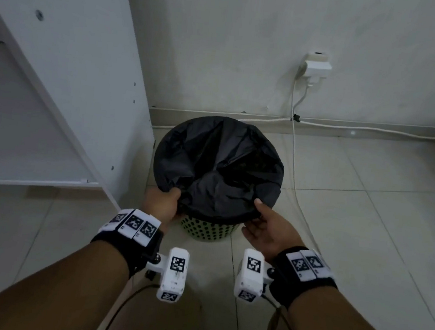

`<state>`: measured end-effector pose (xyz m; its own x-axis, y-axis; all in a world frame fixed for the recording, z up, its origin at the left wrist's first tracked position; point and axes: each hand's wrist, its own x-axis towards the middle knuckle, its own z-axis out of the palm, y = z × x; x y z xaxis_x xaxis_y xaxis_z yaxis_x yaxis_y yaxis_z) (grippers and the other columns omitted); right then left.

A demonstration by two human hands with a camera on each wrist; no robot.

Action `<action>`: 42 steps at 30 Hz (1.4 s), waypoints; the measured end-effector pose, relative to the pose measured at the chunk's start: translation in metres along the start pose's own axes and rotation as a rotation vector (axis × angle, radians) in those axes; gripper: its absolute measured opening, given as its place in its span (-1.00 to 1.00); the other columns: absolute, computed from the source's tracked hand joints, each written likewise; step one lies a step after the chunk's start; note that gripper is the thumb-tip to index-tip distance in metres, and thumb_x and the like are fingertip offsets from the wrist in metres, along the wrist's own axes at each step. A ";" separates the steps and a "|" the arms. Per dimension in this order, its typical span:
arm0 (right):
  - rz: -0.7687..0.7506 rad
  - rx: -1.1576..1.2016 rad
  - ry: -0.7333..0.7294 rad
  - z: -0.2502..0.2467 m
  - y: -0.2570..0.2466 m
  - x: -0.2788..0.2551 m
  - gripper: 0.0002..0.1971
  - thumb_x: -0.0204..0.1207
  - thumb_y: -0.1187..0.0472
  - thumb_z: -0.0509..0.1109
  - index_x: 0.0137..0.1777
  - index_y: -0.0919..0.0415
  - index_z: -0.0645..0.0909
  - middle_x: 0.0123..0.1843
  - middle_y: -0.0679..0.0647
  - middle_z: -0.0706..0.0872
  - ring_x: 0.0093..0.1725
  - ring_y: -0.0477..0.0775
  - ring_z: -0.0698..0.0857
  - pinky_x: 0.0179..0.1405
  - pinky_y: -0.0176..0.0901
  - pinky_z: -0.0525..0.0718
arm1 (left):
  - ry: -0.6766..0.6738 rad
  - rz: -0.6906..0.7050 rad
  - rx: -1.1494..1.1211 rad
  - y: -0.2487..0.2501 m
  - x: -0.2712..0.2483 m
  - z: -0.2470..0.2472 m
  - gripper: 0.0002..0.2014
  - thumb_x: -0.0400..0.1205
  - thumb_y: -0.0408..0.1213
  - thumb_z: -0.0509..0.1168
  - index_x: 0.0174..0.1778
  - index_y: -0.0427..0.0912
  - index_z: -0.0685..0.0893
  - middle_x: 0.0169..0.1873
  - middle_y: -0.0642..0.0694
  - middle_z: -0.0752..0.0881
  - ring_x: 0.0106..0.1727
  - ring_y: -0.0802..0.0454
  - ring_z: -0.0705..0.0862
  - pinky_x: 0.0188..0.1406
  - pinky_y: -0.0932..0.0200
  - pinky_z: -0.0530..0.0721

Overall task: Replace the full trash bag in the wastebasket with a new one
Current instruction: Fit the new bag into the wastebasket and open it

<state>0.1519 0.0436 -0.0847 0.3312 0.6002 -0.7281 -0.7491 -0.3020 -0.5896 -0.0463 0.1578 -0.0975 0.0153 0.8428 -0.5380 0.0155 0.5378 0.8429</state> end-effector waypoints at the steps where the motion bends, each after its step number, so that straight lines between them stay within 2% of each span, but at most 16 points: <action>1: 0.006 0.001 0.000 -0.001 -0.003 0.001 -0.77 0.55 0.18 0.49 0.13 0.26 0.66 0.03 0.17 0.70 -0.03 0.15 0.71 -0.10 -0.01 0.67 | 0.003 -0.002 0.007 0.000 0.001 0.000 -0.93 0.50 -0.22 0.41 -0.20 -0.13 0.73 -0.09 -0.33 0.82 -0.09 -0.29 0.80 0.04 -0.36 0.80; 3: 0.014 0.000 -0.004 0.001 -0.007 0.002 -0.88 0.58 0.24 0.46 0.05 0.24 0.64 -0.04 0.14 0.69 -0.07 0.12 0.70 -0.12 -0.05 0.64 | -0.011 -0.054 -0.041 -0.002 0.002 0.000 -0.75 0.42 -0.08 0.48 -0.07 -0.10 0.76 0.00 -0.27 0.84 -0.03 -0.24 0.81 0.03 -0.25 0.82; 5: 0.008 -0.005 -0.005 0.003 -0.008 0.002 -0.93 0.58 0.27 0.45 0.02 0.22 0.65 -0.07 0.12 0.72 -0.08 0.09 0.70 -0.12 -0.08 0.61 | -0.061 -0.129 -0.167 -0.004 -0.005 0.005 -0.79 0.58 -0.11 0.46 0.06 -0.09 0.75 0.01 -0.16 0.84 0.03 -0.17 0.79 -0.09 -0.07 0.82; 7: 0.010 -0.004 -0.014 0.004 -0.005 0.003 -0.94 0.57 0.28 0.46 0.01 0.18 0.66 -0.08 0.09 0.74 -0.06 0.06 0.70 -0.12 -0.09 0.58 | -0.129 -0.192 -0.241 -0.010 -0.013 0.014 -0.77 0.60 -0.15 0.47 0.15 -0.08 0.75 0.01 -0.10 0.85 0.06 -0.12 0.79 -0.23 0.05 0.81; 12: -0.011 -0.008 -0.052 0.005 0.012 0.001 -0.86 0.55 0.30 0.48 0.07 0.18 0.68 0.02 0.13 0.78 -0.01 0.09 0.71 -0.07 -0.05 0.63 | -0.113 -0.191 -0.281 -0.020 -0.023 0.027 -0.72 0.62 -0.38 0.43 0.26 -0.27 0.71 0.11 -0.24 0.81 0.04 -0.14 0.78 -0.31 0.08 0.78; 15: -0.063 0.052 -0.039 0.003 0.015 -0.001 -0.80 0.53 0.28 0.51 0.12 0.28 0.70 0.05 0.23 0.79 -0.01 0.18 0.73 -0.03 0.01 0.71 | -0.100 -0.126 -0.267 -0.017 -0.017 0.026 -0.75 0.64 -0.45 0.38 0.24 -0.26 0.70 0.08 -0.21 0.81 0.01 -0.11 0.78 -0.36 0.12 0.78; 18: -0.076 0.123 -0.030 0.000 0.009 -0.001 -0.77 0.54 0.21 0.51 0.13 0.32 0.71 0.06 0.26 0.83 0.04 0.24 0.78 -0.05 0.07 0.75 | -0.098 -0.080 -0.234 -0.016 -0.011 0.020 -0.80 0.65 -0.46 0.37 0.13 -0.13 0.72 0.01 -0.11 0.81 0.01 -0.10 0.79 -0.25 0.08 0.77; 23: -0.009 0.145 -0.021 0.000 0.007 -0.001 -0.73 0.59 0.31 0.43 0.27 0.32 0.65 0.13 0.28 0.80 0.03 0.23 0.78 -0.23 0.01 0.73 | -0.116 0.000 -0.232 -0.013 -0.020 0.016 -0.76 0.64 -0.54 0.36 -0.08 -0.06 0.65 -0.04 -0.13 0.79 0.02 -0.16 0.77 0.11 -0.13 0.75; 27: -0.003 0.155 -0.013 -0.001 0.007 -0.005 -0.77 0.61 0.32 0.41 0.24 0.33 0.65 0.07 0.27 0.80 0.01 0.22 0.77 -0.18 0.01 0.71 | -0.140 0.039 -0.257 -0.014 -0.036 0.014 -0.72 0.66 -0.54 0.34 -0.07 0.00 0.64 -0.07 -0.04 0.77 0.03 -0.13 0.76 0.15 -0.13 0.72; 30: -0.081 0.131 0.044 -0.008 0.009 -0.008 -0.82 0.54 0.37 0.47 0.12 0.39 0.70 0.07 0.34 0.81 0.05 0.30 0.78 -0.04 0.12 0.76 | -0.160 0.053 -0.273 -0.024 -0.053 0.015 -0.77 0.68 -0.50 0.35 0.13 -0.10 0.69 0.01 -0.07 0.79 0.05 -0.09 0.78 0.00 0.00 0.79; 32: -0.138 0.089 0.096 -0.011 0.006 -0.009 -0.89 0.51 0.40 0.50 0.00 0.40 0.72 0.03 0.36 0.81 0.04 0.35 0.78 0.07 0.22 0.75 | -0.175 0.062 -0.288 -0.038 -0.063 0.018 -0.71 0.68 -0.48 0.35 0.30 -0.15 0.66 0.13 -0.15 0.78 0.11 -0.13 0.78 -0.10 0.08 0.83; 34: -0.188 0.014 0.127 -0.016 0.003 -0.010 -0.97 0.53 0.40 0.49 -0.08 0.37 0.72 0.01 0.32 0.81 -0.01 0.30 0.78 0.15 0.20 0.72 | -0.158 0.035 -0.299 -0.053 -0.072 0.024 -0.63 0.68 -0.48 0.35 0.42 -0.24 0.61 0.22 -0.23 0.75 0.17 -0.21 0.76 -0.12 0.08 0.84; 36: -0.269 -0.111 0.161 -0.021 0.005 -0.008 -0.96 0.56 0.36 0.46 -0.12 0.28 0.73 -0.06 0.23 0.81 -0.11 0.22 0.78 0.08 0.13 0.75 | -0.124 -0.039 -0.325 -0.066 -0.079 0.029 -0.59 0.68 -0.47 0.36 0.47 -0.34 0.57 0.29 -0.32 0.71 0.20 -0.29 0.73 -0.10 0.05 0.84; 39: -0.458 -0.375 0.239 -0.027 0.009 -0.007 -0.84 0.50 0.24 0.47 -0.28 0.28 0.74 -0.22 0.27 0.82 -0.14 0.36 0.79 -0.10 0.26 0.82 | -0.127 -0.167 -0.277 -0.076 -0.089 0.033 -0.69 0.66 -0.43 0.40 0.33 -0.35 0.62 0.24 -0.37 0.71 0.08 -0.29 0.74 0.05 -0.10 0.76; 41: -0.599 -0.602 0.305 -0.029 0.005 -0.010 -0.75 0.54 0.23 0.42 -0.32 0.38 0.63 -0.32 0.27 0.72 -0.25 0.33 0.71 -0.30 0.07 0.67 | -0.172 -0.203 -0.131 -0.080 -0.091 0.032 -0.63 0.62 -0.27 0.48 0.31 -0.31 0.65 0.10 -0.30 0.75 -0.02 -0.24 0.75 0.04 -0.08 0.76; 42: -0.663 -0.706 0.328 -0.030 0.000 -0.011 -0.73 0.56 0.23 0.40 -0.30 0.41 0.61 -0.33 0.27 0.69 -0.27 0.29 0.67 -0.32 -0.01 0.59 | -0.204 -0.198 -0.028 -0.082 -0.087 0.028 -0.52 0.55 -0.12 0.55 0.32 -0.26 0.68 0.04 -0.23 0.77 -0.04 -0.21 0.75 0.05 -0.03 0.75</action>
<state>0.1655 0.0152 -0.0868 0.7762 0.6049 -0.1775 0.1160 -0.4138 -0.9030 -0.0208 0.0396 -0.1202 0.2159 0.7011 -0.6796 0.0111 0.6942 0.7197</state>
